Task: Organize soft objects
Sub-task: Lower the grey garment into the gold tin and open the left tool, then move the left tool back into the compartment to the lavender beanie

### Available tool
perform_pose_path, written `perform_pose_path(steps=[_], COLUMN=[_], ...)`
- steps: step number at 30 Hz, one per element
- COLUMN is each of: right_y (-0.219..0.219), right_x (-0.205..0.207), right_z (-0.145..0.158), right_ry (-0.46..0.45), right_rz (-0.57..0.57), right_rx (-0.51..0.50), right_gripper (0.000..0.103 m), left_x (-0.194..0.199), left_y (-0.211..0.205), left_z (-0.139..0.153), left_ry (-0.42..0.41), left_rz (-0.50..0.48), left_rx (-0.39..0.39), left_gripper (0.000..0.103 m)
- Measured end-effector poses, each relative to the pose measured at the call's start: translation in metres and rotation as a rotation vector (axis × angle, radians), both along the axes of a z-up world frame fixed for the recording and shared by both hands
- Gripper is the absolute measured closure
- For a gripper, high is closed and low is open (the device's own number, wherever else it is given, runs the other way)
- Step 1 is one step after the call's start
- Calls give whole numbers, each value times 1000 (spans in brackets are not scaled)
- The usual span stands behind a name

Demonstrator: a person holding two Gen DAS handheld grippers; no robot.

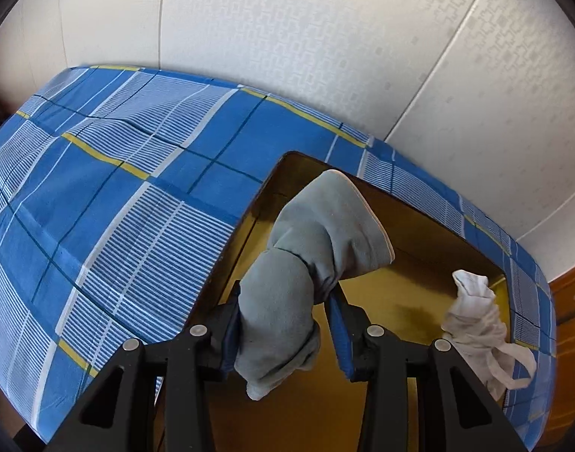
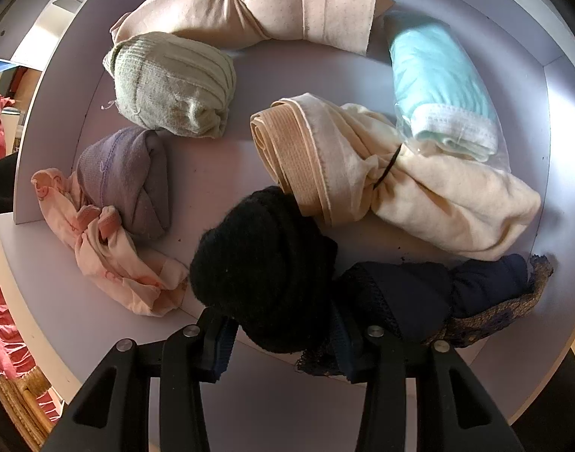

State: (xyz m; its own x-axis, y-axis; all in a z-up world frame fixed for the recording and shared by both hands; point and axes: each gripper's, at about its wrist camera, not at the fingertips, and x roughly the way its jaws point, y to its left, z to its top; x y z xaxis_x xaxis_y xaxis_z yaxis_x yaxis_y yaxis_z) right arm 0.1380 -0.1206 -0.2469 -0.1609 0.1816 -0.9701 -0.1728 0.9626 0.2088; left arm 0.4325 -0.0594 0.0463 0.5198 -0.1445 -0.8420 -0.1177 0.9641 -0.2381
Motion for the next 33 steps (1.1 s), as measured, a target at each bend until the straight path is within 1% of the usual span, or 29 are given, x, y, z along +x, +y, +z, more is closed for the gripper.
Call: perform_pose_path(steps=[2,4,8,10,13,14,17,19,22,26,30,33], right_y=[0,-1,-1,2,5,5,7,7,10,16,20,21], right_x=[0,0,0,-1,-1,-2,-2,-3,-4,-9,-11,-13], right_z=[0,0,0,0,0,0,1,1,2,2,1,0], right_ry=[0,-1,0,-1,-6,-7,-7,-8,-12,-18,-23,-23], right_rz=[-2,0,2,9,22,24,25,29,40,51,59,59], right_rx=[1,0,-3,-7,-11,-12,-13,-15,-22,-31,-33,-35], right_gripper=[59,59,59,59,59,59,58,58,58,57,57,56], left_x=[3,5,7,7,2,1,-9,-15,-26,-41,-57,-75], left_y=[-2,-4,-12,-11,-8,-7,-4,-3,1,5,12,14], left_z=[1,1,0,1,5,7,18,25,34,42,47,54], left_ry=[-18,-26,-36,-40,-53,-59,-101,-126,-164,-185,-203,-232], left_rz=[-7,-21,-52,-60,-69,-74,-80,-87,-115,-146,-163,-180], left_rx=[32,48,95,77,54,47,29,29,66,131,172,220], left_gripper=[61,61,53,50,49,47,39,38,38,38,38,38])
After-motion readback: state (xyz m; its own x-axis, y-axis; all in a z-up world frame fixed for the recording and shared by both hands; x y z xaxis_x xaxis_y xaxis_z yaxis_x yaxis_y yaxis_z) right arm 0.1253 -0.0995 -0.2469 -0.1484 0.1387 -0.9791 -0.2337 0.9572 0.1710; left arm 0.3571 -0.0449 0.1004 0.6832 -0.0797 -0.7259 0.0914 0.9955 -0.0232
